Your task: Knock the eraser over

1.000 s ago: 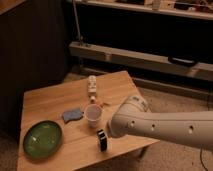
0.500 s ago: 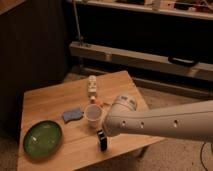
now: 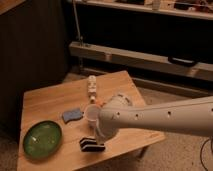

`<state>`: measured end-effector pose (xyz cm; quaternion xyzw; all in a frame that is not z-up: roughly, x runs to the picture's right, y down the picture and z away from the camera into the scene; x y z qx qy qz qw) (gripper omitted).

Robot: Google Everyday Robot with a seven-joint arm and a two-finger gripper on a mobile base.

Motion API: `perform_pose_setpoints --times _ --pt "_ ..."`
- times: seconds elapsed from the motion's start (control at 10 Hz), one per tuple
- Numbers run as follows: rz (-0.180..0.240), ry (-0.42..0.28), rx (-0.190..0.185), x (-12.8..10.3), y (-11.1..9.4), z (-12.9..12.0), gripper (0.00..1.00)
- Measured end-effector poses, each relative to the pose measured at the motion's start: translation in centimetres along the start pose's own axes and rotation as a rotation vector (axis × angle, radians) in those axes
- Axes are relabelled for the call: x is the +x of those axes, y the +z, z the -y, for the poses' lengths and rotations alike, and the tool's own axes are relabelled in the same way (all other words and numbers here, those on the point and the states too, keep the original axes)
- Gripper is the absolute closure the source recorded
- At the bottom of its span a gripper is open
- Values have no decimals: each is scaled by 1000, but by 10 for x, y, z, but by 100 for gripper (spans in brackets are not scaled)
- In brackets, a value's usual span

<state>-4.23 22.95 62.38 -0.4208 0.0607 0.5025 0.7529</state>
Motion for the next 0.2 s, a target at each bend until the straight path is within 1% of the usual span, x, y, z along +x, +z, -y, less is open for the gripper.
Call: perform_pose_setpoints --times 0.1,0.2 --pt "-8 -6 -37 2 -10 -11 96" --pt "-11 -10 -58 3 -16 -16 96"
